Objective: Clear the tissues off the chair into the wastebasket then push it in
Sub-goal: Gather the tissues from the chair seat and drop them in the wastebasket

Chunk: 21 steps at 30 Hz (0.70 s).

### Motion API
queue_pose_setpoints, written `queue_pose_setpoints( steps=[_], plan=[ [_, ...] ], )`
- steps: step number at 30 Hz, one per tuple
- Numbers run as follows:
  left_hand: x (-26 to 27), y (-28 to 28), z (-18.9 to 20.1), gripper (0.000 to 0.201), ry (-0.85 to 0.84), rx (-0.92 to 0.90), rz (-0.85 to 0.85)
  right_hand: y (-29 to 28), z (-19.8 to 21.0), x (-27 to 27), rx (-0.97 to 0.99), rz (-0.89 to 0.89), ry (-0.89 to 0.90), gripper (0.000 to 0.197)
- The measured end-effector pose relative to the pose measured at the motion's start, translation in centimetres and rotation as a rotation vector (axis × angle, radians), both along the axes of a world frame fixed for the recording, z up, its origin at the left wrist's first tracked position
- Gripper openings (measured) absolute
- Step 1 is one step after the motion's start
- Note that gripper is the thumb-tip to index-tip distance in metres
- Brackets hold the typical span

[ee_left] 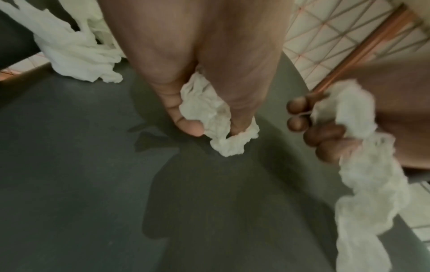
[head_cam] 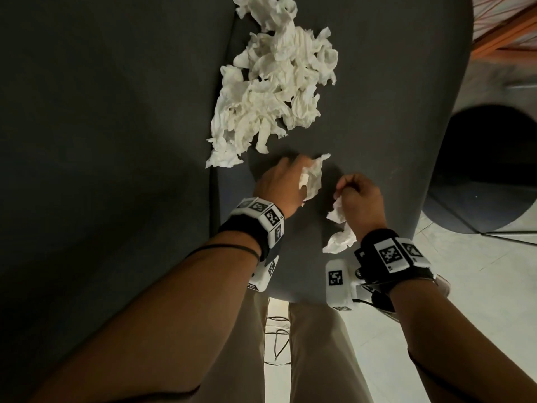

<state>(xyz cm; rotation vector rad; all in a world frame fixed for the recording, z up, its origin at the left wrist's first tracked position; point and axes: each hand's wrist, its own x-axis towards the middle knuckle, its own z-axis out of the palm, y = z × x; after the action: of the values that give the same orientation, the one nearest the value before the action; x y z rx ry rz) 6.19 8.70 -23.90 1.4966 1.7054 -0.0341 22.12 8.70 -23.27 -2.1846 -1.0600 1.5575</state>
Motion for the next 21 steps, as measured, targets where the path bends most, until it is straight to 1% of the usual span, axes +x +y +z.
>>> queue_pose_setpoints(
  steps=[2, 4, 5, 7, 8, 12, 13, 15, 17, 18, 21],
  plan=[
    [0.0, -0.1, -0.3, 0.035, 0.049, -0.014, -0.036, 0.4, 0.1, 0.1, -0.002, -0.076, 0.038, 0.019],
    [-0.2, -0.5, -0.2, 0.03, 0.062, -0.028, -0.037, 0.9, 0.4, 0.1, -0.008, -0.128, 0.135, 0.021],
    [-0.3, -0.8, 0.0, 0.031, 0.053, -0.03, -0.005, 1.2, 0.6, 0.0, -0.005, -0.145, 0.192, 0.026],
    [-1.0, -1.4, 0.4, 0.03, 0.024, -0.011, 0.129, 1.9, 0.9, -0.2, 0.021, -0.155, 0.264, 0.035],
    [-1.4, -1.6, 0.8, 0.026, 0.012, 0.018, 0.208, 2.3, 1.0, -0.4, 0.037, -0.162, 0.282, 0.037],
    [-3.5, -2.5, 2.2, 0.007, -0.054, 0.189, 0.448, 4.7, 1.3, -1.8, 0.105, -0.238, 0.399, 0.036],
    [-3.8, -2.6, 2.5, 0.01, -0.082, 0.213, 0.48, 5.2, 1.5, -2.1, 0.108, -0.261, 0.432, 0.035],
    [-4.6, -2.4, 3.2, 0.029, -0.129, 0.229, 0.513, 6.3, 1.8, -2.7, 0.086, -0.28, 0.466, 0.035],
    [-5.4, -1.7, 3.8, 0.044, -0.136, 0.278, 0.502, 7.0, 2.0, -3.2, 0.066, -0.238, 0.424, 0.037],
    [-5.8, -1.2, 4.0, 0.047, -0.133, 0.299, 0.49, 7.3, 1.9, -3.2, 0.073, -0.194, 0.37, 0.038],
    [-6.7, 1.0, 4.6, 0.037, -0.101, 0.278, 0.504, 7.6, 0.9, -3.0, 0.115, -0.029, 0.2, 0.038]
  ],
)
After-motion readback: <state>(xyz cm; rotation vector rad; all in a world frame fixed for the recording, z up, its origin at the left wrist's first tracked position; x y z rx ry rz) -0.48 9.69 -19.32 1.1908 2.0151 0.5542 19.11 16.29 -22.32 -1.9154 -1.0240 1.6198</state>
